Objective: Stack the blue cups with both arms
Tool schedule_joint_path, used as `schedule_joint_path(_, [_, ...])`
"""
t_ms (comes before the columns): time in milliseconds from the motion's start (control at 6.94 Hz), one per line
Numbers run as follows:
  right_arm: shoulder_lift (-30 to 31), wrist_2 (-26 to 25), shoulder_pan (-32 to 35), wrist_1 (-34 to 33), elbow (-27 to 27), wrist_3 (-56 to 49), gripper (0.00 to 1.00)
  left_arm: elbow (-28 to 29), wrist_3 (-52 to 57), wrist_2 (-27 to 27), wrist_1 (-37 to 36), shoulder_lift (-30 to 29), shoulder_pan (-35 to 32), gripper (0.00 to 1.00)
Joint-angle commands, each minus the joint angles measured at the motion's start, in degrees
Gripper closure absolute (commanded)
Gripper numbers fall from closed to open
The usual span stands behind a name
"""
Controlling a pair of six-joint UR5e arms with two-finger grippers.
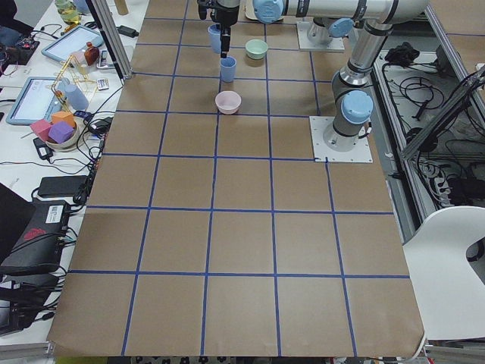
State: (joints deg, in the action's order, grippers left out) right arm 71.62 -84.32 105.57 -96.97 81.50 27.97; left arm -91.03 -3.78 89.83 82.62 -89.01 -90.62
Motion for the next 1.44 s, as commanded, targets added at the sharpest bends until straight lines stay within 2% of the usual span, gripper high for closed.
schedule_joint_path(0, [-0.2,0.1,2.4,-0.2,0.4,4.4,1.00,0.0,0.0,-0.2,-0.1,-0.2,0.0,0.00])
schedule_joint_path(576, [0.1,0.1,2.4,-0.9,2.7,4.3,1.00,0.1,-0.1,-0.1,-0.1,-0.4,0.0,0.00])
schedule_joint_path(1296, [-0.3,0.3,2.9,-1.2,3.0,4.4,1.00,0.1,0.0,-0.2,-0.1,-0.2,0.0,0.00])
